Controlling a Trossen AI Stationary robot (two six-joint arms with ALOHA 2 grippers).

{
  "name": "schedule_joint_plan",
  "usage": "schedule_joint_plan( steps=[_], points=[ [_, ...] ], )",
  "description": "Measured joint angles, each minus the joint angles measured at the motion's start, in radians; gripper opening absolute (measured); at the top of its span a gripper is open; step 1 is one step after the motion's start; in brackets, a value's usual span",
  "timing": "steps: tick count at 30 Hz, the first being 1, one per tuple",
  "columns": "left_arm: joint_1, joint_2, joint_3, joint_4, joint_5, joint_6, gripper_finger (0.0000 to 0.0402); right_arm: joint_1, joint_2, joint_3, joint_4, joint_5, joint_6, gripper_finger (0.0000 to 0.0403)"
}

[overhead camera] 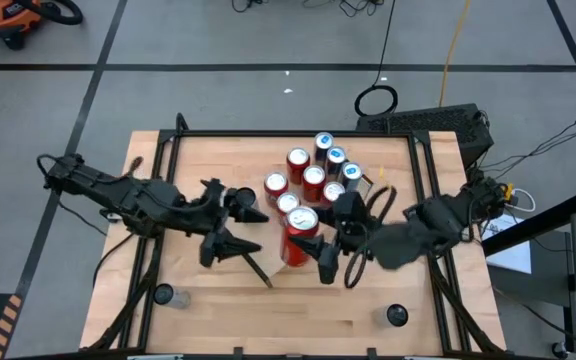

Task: Place canned beverage on shelf
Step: Put the orange soda can on the shelf

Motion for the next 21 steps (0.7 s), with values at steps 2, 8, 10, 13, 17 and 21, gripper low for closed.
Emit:
schedule_joint_plan(
  steps=[2, 8, 10, 13, 17, 21],
  points=[
    [-0.012, -0.023, 0.0, -0.008, -0.018, -0.001, 0.0391, 0.028, 0.002, 0.0, -0.064, 0.03, 0.081, 0.0267],
    [-0.068, -0.078, 0.0, -0.064, -0.082, -0.002, 0.0391, 0.109, 0.039, 0.0, -0.266, 0.192, 0.263, 0.027],
    [-0.091, -0.091, 0.0, -0.093, -0.085, -0.016, 0.0391, 0.118, 0.054, 0.0, -0.312, 0.233, 0.302, 0.0269],
    [-0.123, -0.108, 0.0, -0.138, -0.085, -0.056, 0.0391, 0.129, 0.076, 0.0, -0.379, 0.266, 0.351, 0.027],
    [-0.164, -0.123, 0.0, -0.182, -0.085, -0.1, 0.0391, 0.13, 0.096, -0.052, -0.391, 0.283, 0.382, 0.027],
    [-0.195, -0.126, 0.0, -0.227, -0.085, -0.13, 0.0391, 0.119, 0.097, -0.14, -0.34, 0.282, 0.396, 0.0269]
  ],
)
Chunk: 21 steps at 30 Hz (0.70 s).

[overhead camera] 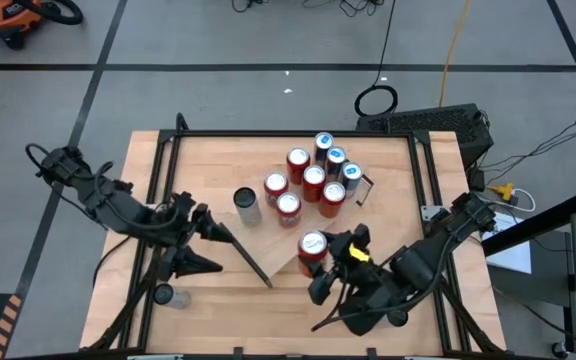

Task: Place canned beverage on shelf
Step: Put the orange soda can on the shelf

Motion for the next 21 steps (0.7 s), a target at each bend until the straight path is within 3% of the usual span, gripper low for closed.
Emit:
schedule_joint_plan(
  steps=[5, 11, 16, 21],
  points=[
    [-0.036, 0.0, 0.0, -0.053, -0.015, -0.061, 0.0392, 0.009, -0.019, -0.021, -0.162, -0.012, 0.008, 0.0269],
    [-0.085, 0.0, 0.0, -0.1, -0.056, -0.123, 0.0392, 0.045, -0.127, -0.02, -0.346, -0.041, -0.001, 0.0268],
    [-0.114, 0.0, 0.0, -0.129, -0.103, -0.165, 0.0392, 0.077, -0.198, -0.069, -0.376, 0.091, 0.035, 0.0268],
    [-0.127, 0.0, 0.0, -0.144, -0.153, -0.183, 0.0392, 0.098, -0.224, -0.235, -0.248, 0.213, 0.135, 0.0268]
  ],
)
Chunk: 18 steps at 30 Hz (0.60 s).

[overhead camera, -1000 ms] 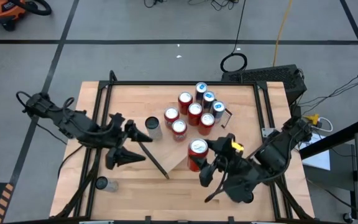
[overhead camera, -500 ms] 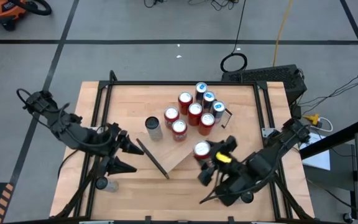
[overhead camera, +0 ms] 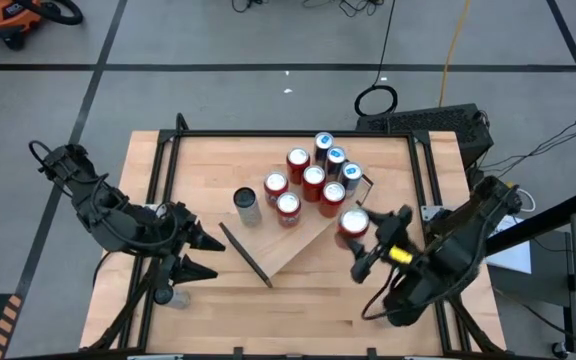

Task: Place canned beverage on shelf
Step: Put the orange soda can on the shelf

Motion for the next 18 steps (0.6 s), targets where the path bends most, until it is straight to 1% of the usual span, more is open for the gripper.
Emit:
schedule_joint_plan(
  steps=[3, 7, 10, 15, 18],
  points=[
    [-0.002, 0.0, 0.0, -0.016, -0.007, -0.002, 0.0392, 0.001, 0.004, -0.11, 0.155, 0.054, 0.027, 0.0269],
    [-0.002, 0.0, 0.0, -0.042, -0.025, -0.002, 0.0392, -0.016, 0.002, -0.234, 0.377, 0.073, 0.01, 0.027],
    [-0.002, 0.0, 0.0, -0.051, -0.046, -0.002, 0.0392, -0.04, 0.002, -0.305, 0.516, 0.08, -0.048, 0.027],
    [-0.002, 0.001, 0.0, -0.053, -0.067, -0.001, 0.0392, -0.096, 0.001, -0.37, 0.652, 0.116, -0.143, 0.027],
    [-0.002, 0.001, 0.0, -0.053, -0.083, -0.001, 0.0392, -0.13, 0.001, -0.401, 0.707, 0.11, -0.185, 0.027]
  ],
)
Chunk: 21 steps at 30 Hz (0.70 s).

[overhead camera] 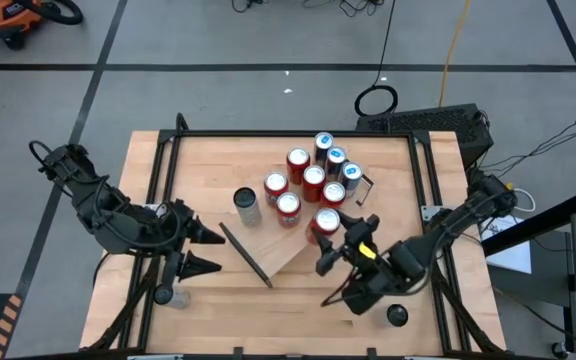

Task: Place canned beverage on shelf
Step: Put the orange soda can on the shelf

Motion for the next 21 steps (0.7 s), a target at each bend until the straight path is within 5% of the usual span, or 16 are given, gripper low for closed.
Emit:
schedule_joint_plan(
  steps=[21],
  points=[
    [0.0, 0.003, 0.0, -0.026, -0.025, 0.027, 0.0392, -0.091, 0.053, -0.071, 0.234, -0.111, -0.162, 0.027]
  ],
)
